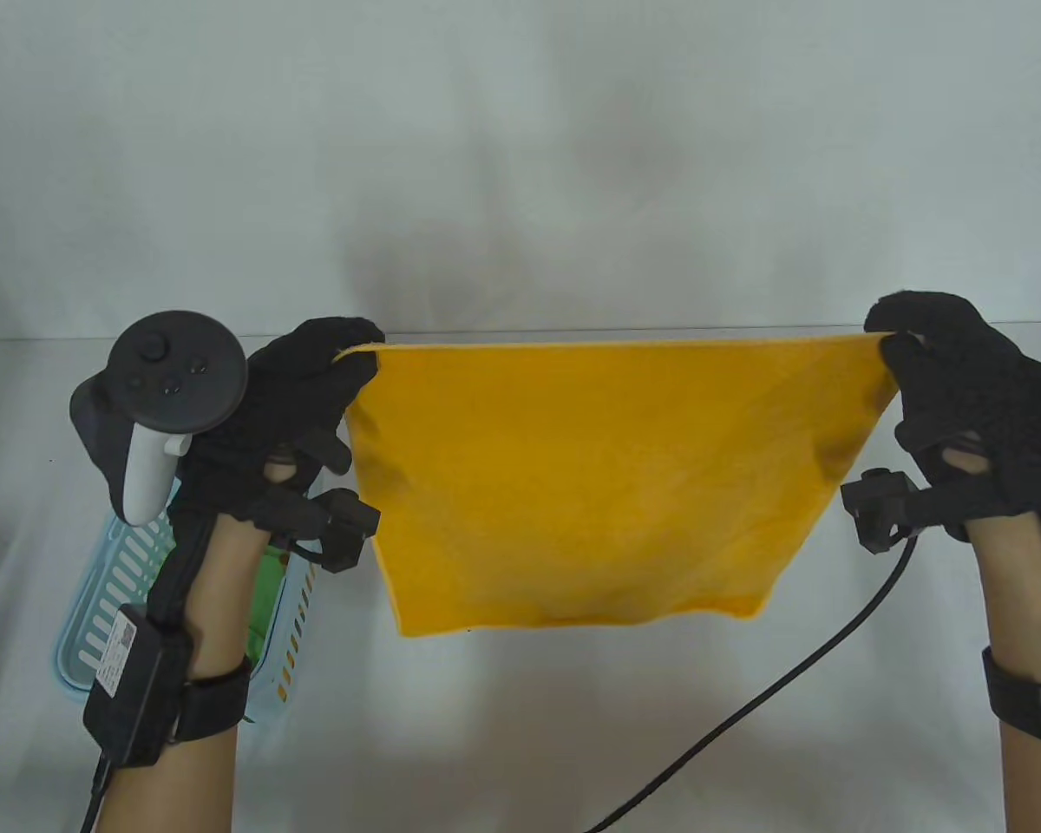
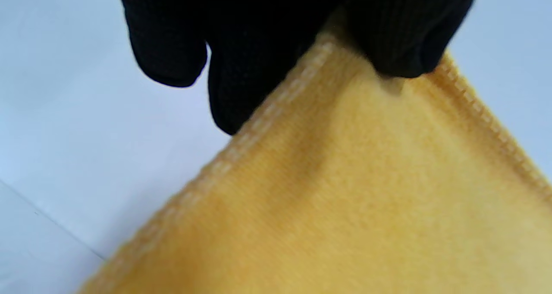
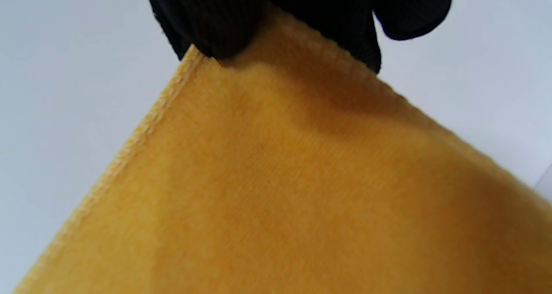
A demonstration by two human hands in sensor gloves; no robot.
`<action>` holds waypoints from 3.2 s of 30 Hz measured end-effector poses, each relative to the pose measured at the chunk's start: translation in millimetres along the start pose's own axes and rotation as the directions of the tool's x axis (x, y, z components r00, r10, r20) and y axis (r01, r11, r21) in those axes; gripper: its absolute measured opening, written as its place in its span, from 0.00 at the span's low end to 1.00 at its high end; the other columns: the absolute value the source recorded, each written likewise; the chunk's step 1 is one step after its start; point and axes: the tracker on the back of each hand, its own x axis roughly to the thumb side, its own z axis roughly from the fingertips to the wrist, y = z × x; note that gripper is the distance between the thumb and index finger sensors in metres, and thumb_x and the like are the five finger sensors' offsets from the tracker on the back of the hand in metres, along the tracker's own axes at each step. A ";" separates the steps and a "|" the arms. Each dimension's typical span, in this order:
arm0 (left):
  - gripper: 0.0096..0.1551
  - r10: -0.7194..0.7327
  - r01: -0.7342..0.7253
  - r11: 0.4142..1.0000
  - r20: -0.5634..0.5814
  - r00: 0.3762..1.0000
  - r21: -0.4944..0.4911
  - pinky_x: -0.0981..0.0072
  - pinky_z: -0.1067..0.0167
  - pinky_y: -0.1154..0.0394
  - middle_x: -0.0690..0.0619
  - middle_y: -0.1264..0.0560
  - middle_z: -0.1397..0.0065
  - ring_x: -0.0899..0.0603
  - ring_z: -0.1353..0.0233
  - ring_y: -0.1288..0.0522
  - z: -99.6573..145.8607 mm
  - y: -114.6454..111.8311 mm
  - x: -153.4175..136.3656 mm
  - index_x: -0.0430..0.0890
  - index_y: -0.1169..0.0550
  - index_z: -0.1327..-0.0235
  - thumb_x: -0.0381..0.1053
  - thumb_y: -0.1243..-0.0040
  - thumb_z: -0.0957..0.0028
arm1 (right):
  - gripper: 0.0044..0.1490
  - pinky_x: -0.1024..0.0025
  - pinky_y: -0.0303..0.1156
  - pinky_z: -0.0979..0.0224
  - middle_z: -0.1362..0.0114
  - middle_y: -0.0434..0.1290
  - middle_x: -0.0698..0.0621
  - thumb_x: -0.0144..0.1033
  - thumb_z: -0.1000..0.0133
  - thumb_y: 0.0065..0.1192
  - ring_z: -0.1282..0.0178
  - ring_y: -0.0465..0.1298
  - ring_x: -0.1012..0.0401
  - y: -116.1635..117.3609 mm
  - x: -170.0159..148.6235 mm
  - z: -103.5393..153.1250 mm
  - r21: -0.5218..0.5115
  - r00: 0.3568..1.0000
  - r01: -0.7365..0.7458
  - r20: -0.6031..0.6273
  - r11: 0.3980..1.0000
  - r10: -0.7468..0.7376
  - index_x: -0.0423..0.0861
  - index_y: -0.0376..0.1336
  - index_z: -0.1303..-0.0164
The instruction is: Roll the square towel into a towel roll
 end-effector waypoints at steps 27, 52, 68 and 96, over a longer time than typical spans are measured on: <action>0.22 -0.119 0.096 0.986 -0.172 0.978 -0.133 0.43 0.31 0.28 0.61 0.18 0.36 0.46 0.34 0.17 -49.2 -80.7 -39.0 0.63 0.17 0.47 0.56 0.37 0.56 | 0.22 0.44 0.66 0.28 0.33 0.74 0.57 0.39 0.55 0.65 0.32 0.75 0.51 72.0 -67.7 -51.2 -0.034 0.972 -0.120 -0.206 0.992 0.111 0.63 0.70 0.49; 0.22 -0.180 0.113 0.824 -0.067 0.981 -0.555 0.44 0.35 0.25 0.57 0.15 0.40 0.44 0.40 0.15 70.6 -137.3 -107.6 0.57 0.16 0.47 0.54 0.37 0.55 | 0.22 0.45 0.69 0.32 0.44 0.81 0.54 0.37 0.55 0.65 0.40 0.80 0.51 67.8 -192.5 70.9 0.560 0.974 0.119 -0.225 0.820 0.013 0.60 0.70 0.49; 0.23 -0.316 0.279 0.591 0.101 0.943 -0.757 0.45 0.34 0.25 0.58 0.16 0.38 0.45 0.38 0.15 138.1 -154.2 -117.3 0.59 0.17 0.45 0.55 0.38 0.54 | 0.22 0.44 0.69 0.32 0.46 0.81 0.53 0.36 0.55 0.66 0.41 0.80 0.50 67.1 -204.2 123.3 0.750 0.987 0.027 -0.126 0.661 0.103 0.58 0.71 0.49; 0.23 -0.657 0.473 0.715 -0.264 0.706 -0.514 0.45 0.34 0.26 0.57 0.16 0.39 0.44 0.38 0.16 3.0 -239.7 -130.5 0.57 0.17 0.46 0.56 0.38 0.55 | 0.23 0.45 0.68 0.31 0.45 0.80 0.54 0.37 0.54 0.65 0.40 0.79 0.51 180.5 -229.1 8.2 0.453 0.859 -0.256 -0.299 0.854 0.415 0.59 0.70 0.48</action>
